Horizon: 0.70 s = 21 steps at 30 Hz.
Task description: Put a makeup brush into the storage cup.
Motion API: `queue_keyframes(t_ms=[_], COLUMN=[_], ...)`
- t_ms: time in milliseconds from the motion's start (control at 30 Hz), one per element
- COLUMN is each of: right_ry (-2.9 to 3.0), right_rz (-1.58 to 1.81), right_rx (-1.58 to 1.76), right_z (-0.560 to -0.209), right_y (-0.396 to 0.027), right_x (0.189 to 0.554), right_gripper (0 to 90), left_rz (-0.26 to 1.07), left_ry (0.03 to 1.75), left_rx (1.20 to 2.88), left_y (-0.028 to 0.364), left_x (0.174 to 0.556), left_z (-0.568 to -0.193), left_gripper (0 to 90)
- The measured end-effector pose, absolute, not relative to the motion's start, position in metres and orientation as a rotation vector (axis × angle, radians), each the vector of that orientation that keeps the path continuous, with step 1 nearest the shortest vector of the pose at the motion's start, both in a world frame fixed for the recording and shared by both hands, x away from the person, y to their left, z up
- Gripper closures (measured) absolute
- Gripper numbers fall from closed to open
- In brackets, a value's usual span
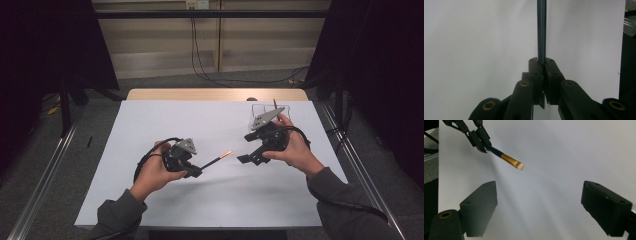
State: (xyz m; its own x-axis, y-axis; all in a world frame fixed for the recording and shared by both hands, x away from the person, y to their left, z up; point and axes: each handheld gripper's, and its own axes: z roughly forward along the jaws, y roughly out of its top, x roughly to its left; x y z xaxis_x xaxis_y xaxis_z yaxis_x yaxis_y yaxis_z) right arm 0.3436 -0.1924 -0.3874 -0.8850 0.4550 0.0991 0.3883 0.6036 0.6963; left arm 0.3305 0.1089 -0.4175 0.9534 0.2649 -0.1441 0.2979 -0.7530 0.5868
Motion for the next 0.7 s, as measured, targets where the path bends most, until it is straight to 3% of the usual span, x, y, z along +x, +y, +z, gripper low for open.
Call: queue_keyframes(t_ms=[700], right_ry=[2.649], right_rz=[1.338], right_rx=[0.788], right_z=[-0.3906], right_y=[-0.1946], right_x=[0.3442], right_gripper=[14.2], left_rz=[-0.059], left_ry=[0.527], left_rx=[2.183], left_y=[0.1181], left_x=[0.33], left_z=[-0.4224], left_gripper=[85.3])
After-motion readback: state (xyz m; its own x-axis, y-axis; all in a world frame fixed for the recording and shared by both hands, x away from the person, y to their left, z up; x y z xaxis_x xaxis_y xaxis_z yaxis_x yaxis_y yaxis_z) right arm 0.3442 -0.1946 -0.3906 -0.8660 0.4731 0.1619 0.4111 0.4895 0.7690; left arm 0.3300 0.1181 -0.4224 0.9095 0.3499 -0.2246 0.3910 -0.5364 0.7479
